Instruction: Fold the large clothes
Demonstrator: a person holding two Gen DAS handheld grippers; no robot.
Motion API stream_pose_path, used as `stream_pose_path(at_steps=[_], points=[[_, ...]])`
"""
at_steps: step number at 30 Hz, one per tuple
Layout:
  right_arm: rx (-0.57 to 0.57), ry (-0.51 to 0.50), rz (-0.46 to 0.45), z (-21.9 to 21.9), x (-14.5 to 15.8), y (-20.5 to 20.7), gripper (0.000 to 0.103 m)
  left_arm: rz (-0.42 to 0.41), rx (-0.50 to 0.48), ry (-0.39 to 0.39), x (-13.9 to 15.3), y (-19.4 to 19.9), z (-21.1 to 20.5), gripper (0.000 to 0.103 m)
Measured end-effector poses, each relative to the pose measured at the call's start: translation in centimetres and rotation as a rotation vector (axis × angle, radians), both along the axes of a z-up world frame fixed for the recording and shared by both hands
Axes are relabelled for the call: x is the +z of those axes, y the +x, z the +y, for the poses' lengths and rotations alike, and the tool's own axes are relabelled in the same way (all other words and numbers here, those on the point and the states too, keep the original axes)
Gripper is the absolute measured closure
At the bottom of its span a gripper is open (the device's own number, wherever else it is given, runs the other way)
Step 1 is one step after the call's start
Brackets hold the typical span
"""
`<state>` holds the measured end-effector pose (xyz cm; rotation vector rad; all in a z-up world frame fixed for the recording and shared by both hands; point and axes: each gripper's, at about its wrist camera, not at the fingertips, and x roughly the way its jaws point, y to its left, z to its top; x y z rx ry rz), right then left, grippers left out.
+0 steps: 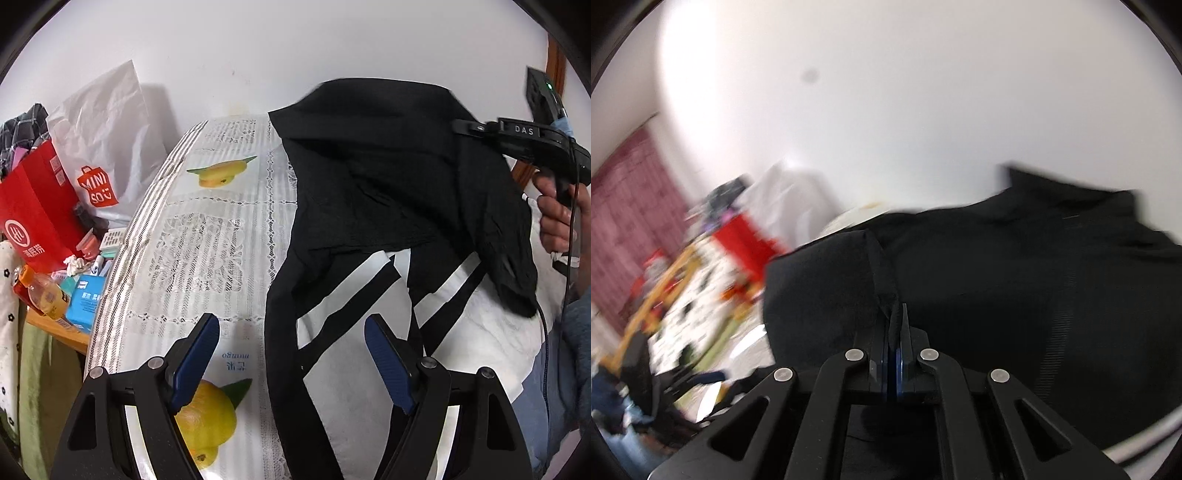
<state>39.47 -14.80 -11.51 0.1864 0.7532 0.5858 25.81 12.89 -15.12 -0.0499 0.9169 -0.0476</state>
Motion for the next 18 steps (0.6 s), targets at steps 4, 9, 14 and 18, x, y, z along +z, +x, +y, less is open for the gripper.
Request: stream_pose_path(at_steps=[4,9,14,18], points=[[-0.192,-0.063,0.009,-4.1,-0.3,0.7,0.096,-0.001,0.0,0.002,0.2,-0.1,-0.2,0.024],[-0.336,-0.128,0.089,-7.9,-1.7,0.9,0.091,-0.01,0.005,0.01,0.9,-0.3,-0.2,0.024],[-0.329,-0.199,0.066,-6.8,-1.0,-2.2,0.046,-0.031,0.015,0.002,1.9,-0.8,0.0,0.024],[-0.198,-0.225,0.069,-3.5,-1.1,-5.5,0.03,-0.038,0.018,-0.005,2.5,-1.4,-0.1,0.024]])
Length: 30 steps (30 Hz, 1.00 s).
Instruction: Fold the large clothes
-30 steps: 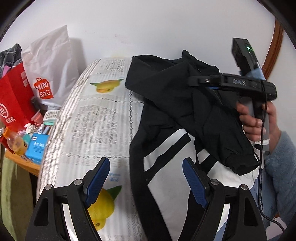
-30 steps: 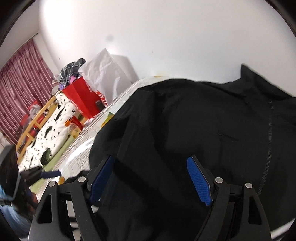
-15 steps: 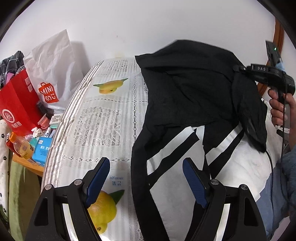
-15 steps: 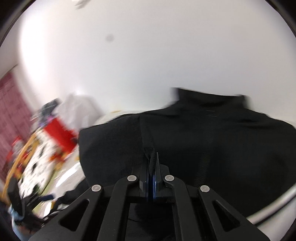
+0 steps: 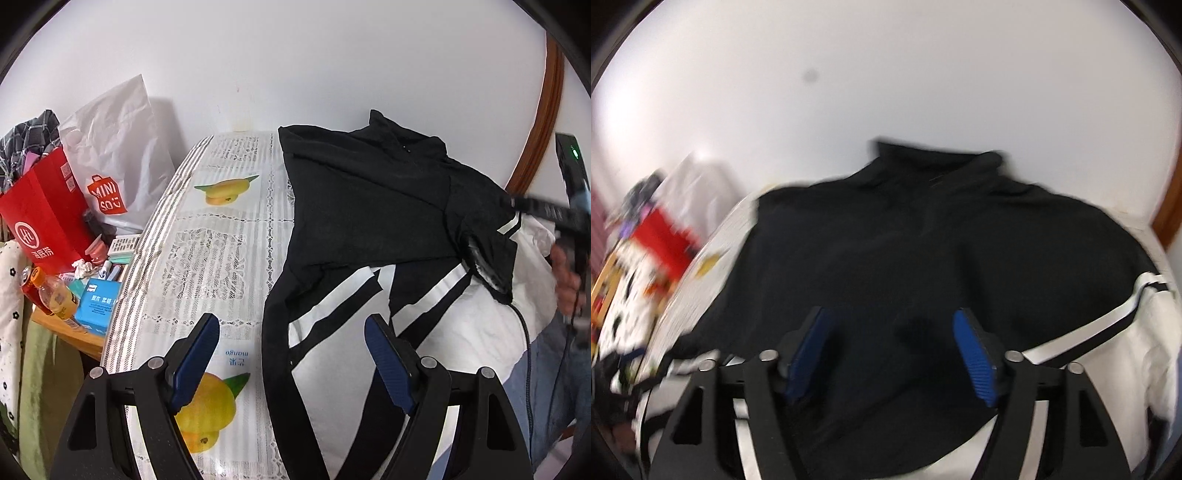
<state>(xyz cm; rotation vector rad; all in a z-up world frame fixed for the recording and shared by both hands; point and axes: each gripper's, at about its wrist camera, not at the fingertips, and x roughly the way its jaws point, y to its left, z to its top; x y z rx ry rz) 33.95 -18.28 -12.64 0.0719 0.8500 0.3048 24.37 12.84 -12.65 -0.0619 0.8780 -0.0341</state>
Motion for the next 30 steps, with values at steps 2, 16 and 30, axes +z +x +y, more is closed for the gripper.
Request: stream_pose_path(at_steps=[2,16,30], points=[[0.064,0.007,0.02,1.9,-0.5,-1.5,0.027,0.001,-0.001,-0.002,0.1,-0.3,-0.1,0.024],[0.067,-0.324,-0.002,7.6,-4.9,-3.6,0.092,0.0,-0.017,0.033,1.2,-1.6,-2.2,0.024],[-0.321,-0.113,-0.084,-17.4,2.5,0.2,0.073,-0.014,-0.047,0.061,2.6,0.4,-6.1,0.024]])
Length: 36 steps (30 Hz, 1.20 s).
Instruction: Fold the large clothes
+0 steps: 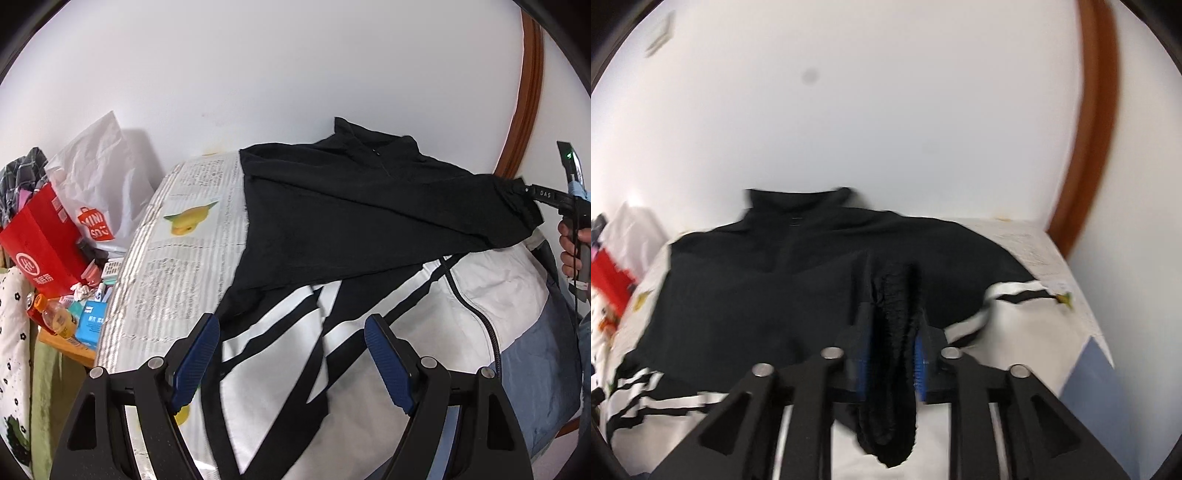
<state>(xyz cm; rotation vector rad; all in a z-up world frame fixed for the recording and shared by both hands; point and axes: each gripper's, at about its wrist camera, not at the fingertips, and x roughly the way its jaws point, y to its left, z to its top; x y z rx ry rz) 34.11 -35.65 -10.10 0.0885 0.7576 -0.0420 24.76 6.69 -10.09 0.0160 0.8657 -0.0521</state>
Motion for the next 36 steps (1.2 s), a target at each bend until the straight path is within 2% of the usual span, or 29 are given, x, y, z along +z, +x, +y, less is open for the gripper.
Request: stream_pose_path(at_steps=[4,7,11,12,16,19,27,32,36], points=[[-0.063,-0.027,0.039,-3.1,-1.3,-0.2,0.07,-0.001,-0.025,0.022,0.1,0.0,-1.2,0.024],[-0.07,-0.053,0.019,-4.1,-1.1,-1.9,0.061,-0.001,-0.034,0.02,0.2,-0.1,-1.8,0.024],[-0.1,-0.087,0.0,-5.4,-0.7,-5.6,0.058,-0.016,-0.05,0.022,0.8,-0.6,-2.6,0.024],[-0.108,-0.087,0.0,-5.7,-0.7,-6.5,0.053,-0.021,-0.052,0.021,1.0,-0.8,-2.8,0.024],[-0.171,-0.081,-0.001,-8.0,-1.0,-11.8,0.042,-0.043,-0.052,0.021,1.8,-1.4,-3.2,0.024],[-0.224,-0.087,0.036,-10.5,-2.2,-16.5,0.042,-0.053,-0.058,0.019,2.2,-1.9,-3.8,0.024],[-0.322,-0.112,0.17,-14.8,-6.0,-25.4,0.041,-0.078,-0.067,-0.001,2.9,-3.0,-5.7,0.024],[-0.337,-0.188,0.216,-15.2,-8.4,-28.0,0.042,-0.084,-0.055,0.024,3.2,-3.7,-6.6,0.024],[-0.335,-0.235,0.224,-15.4,-9.6,-28.1,0.042,-0.077,-0.048,0.024,3.2,-4.0,-6.3,0.024]])
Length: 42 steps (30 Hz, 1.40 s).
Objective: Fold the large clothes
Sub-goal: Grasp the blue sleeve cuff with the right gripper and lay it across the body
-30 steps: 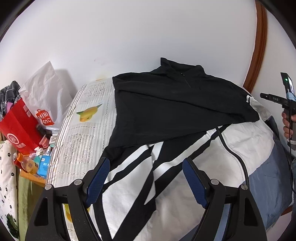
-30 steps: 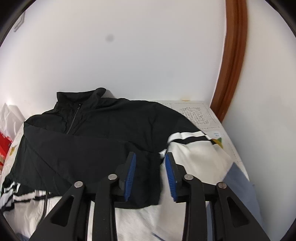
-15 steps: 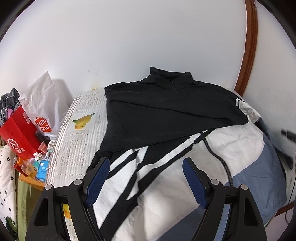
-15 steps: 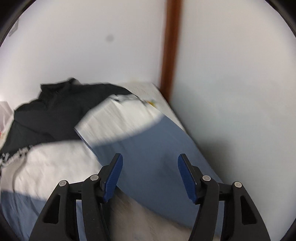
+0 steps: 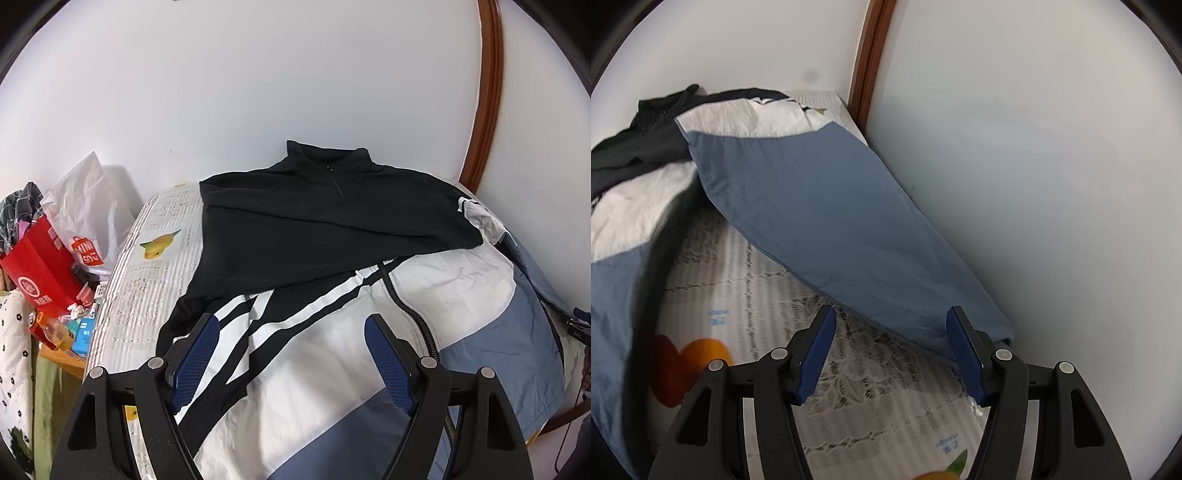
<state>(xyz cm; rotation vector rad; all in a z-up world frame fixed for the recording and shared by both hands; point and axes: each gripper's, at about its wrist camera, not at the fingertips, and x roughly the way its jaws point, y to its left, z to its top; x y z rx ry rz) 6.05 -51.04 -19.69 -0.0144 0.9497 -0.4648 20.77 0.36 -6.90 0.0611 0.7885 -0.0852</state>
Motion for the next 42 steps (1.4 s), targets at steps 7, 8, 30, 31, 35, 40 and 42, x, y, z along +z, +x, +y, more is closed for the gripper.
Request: stream_pose_path(at_steps=[7,8,30,31,35,40,42], points=[[-0.001,-0.023,0.011,-0.6,-1.4,1.4,0.091,0.03,0.066,0.015,-1.2,-0.3,2.2,0.024],[-0.004,-0.019,0.016,-0.7,-1.3,1.5,0.097,0.031,0.076,0.016,-1.5,-0.3,2.7,0.024],[0.314,-0.031,-0.408,17.4,18.1,15.2,0.101,0.132,0.206,0.001,-6.0,-0.2,12.7,0.024],[0.346,-0.03,-0.418,18.9,18.4,16.2,0.101,0.13,0.209,-0.01,-6.0,-0.2,13.1,0.024],[0.487,-0.008,-0.426,25.6,18.8,20.5,0.101,0.122,0.215,-0.051,-6.1,-0.1,14.3,0.024],[0.65,0.023,-0.379,33.8,16.5,24.7,0.101,0.121,0.224,-0.093,-6.2,0.1,15.5,0.024],[0.695,0.036,-0.335,36.8,14.4,26.2,0.101,0.122,0.218,-0.105,-6.2,0.1,15.6,0.024]])
